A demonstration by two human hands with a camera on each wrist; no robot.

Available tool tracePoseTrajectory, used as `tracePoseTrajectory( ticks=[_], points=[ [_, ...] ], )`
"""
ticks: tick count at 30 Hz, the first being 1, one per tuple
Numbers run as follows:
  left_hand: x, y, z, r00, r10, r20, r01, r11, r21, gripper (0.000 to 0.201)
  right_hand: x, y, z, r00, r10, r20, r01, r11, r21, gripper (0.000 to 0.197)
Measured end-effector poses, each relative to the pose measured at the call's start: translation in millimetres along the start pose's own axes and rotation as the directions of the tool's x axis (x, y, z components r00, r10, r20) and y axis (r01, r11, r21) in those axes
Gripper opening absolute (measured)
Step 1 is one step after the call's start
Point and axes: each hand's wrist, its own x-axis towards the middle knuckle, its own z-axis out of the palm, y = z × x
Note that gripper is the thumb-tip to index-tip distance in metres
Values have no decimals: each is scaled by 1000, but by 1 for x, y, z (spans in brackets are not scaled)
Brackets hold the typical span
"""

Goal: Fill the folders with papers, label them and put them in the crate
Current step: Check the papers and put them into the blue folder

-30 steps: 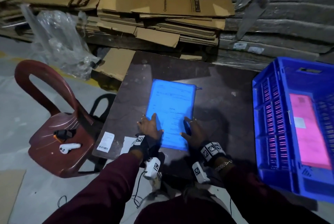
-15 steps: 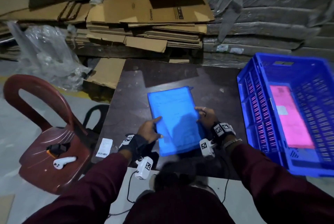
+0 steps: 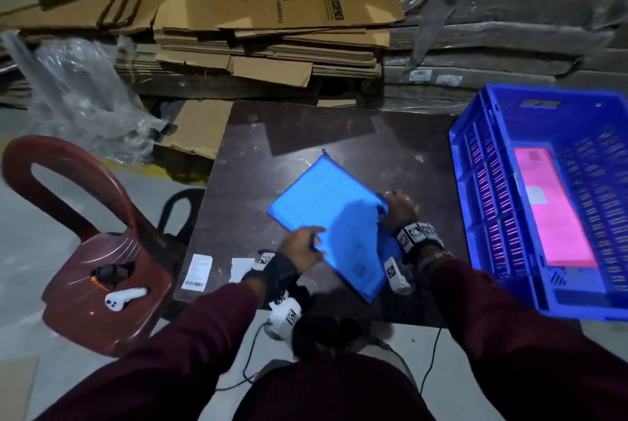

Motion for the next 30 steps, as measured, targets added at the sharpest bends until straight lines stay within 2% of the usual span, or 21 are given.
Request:
tracePoseTrajectory(
  ticks=[2,3,5,6,8,11,13,15,18,21,24,26,28,30],
  points=[
    [14,5,-33,978,145,-152,-91,944,317,64,-22,14,14,997,53,-53,-53,999,2,70],
    [23,6,-50,970,187,-158,-93,878,469,72,-33,23,24,994,95,-47,-95,995,7,83],
    [43,15,-81,989,116,-90,-28,753,657,99,-57,33,40,977,212,21,-212,977,22,104],
    [54,14,-91,998,46,-49,1,717,698,111,-66,36,47,964,252,84,-254,967,21,111],
    [69,12,-101,997,-65,39,17,698,716,116,-76,37,55,949,254,187,-266,963,42,118],
    [74,7,-85,993,-79,91,-8,709,705,97,-69,46,65,969,177,173,-201,971,128,118],
    [63,9,-64,999,-13,35,-16,689,724,88,-61,51,70,981,148,129,-168,973,160,115],
    [46,8,-42,996,21,-84,46,689,723,86,-49,58,71,988,131,76,-143,972,185,111],
    [13,12,-22,984,-48,-174,158,694,703,92,-32,67,64,997,69,29,-74,976,204,101],
    [-18,7,-17,978,-77,-192,184,745,642,91,-26,69,57,1000,-14,14,11,980,198,93],
    [-33,-3,-25,969,77,-234,114,704,701,81,-36,67,63,997,-81,19,76,982,173,94],
    [-31,-14,-29,956,194,-221,24,699,715,82,-49,64,72,997,-73,30,69,989,129,101],
    [-25,-25,-27,939,318,-132,-138,699,701,91,-62,57,80,996,-49,79,42,996,85,107],
    [-21,-30,-21,941,340,1,-239,659,713,90,-70,51,83,990,-43,136,38,999,39,108]
  ],
)
